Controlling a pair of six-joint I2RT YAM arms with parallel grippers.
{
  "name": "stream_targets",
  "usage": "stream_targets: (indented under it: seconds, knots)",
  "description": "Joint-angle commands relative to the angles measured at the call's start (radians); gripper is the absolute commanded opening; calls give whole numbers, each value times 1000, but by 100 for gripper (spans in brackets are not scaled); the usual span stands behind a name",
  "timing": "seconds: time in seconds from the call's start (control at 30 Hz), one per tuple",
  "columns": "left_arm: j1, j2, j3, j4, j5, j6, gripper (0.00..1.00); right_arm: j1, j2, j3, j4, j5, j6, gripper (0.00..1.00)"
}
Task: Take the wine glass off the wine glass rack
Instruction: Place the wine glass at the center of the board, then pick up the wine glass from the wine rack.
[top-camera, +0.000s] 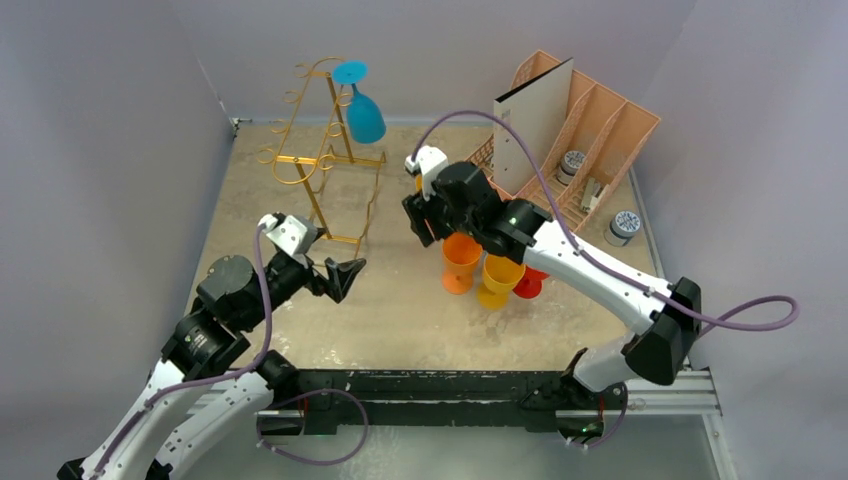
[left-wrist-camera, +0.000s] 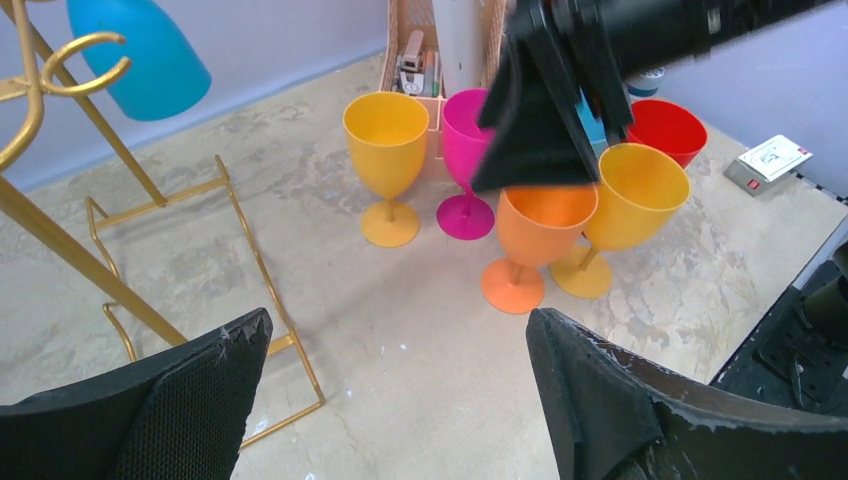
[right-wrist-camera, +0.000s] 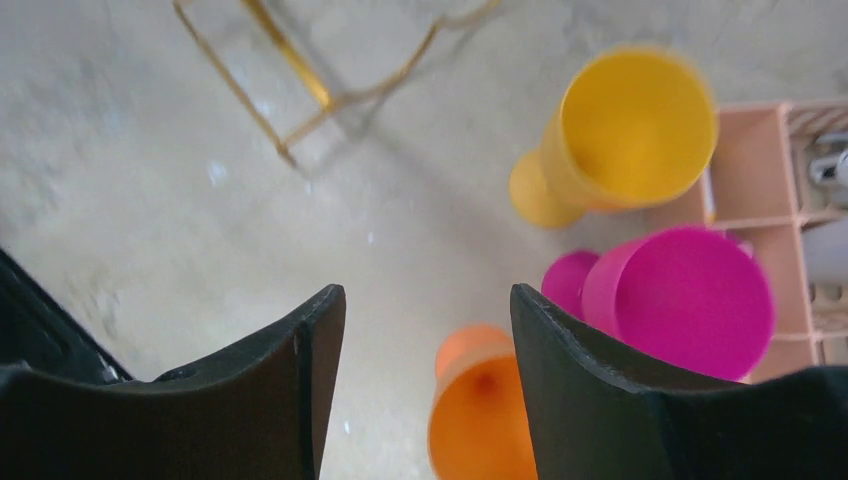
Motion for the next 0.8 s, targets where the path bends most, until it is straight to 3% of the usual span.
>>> stream_targets:
  seconds: [0.0, 0.3, 0.47, 0.6, 0.77]
  knots:
    - [6, -21, -11, -41, -21, -8, 97, -2, 92, 200, 93, 92, 72, 64]
    - [6, -70, 3, -182, 1, -68, 97, -116, 402, 669, 116, 20, 344, 65]
    - [6, -135, -19, -172, 32, -49, 97, -124, 597, 881, 241, 58, 348, 67]
    - [6, -162, -5, -187, 30, -21, 97, -135, 790, 1179, 232, 83, 396, 64]
    - [5, -181, -8, -186, 25, -26, 97, -134, 854, 1200, 453, 198, 392, 62]
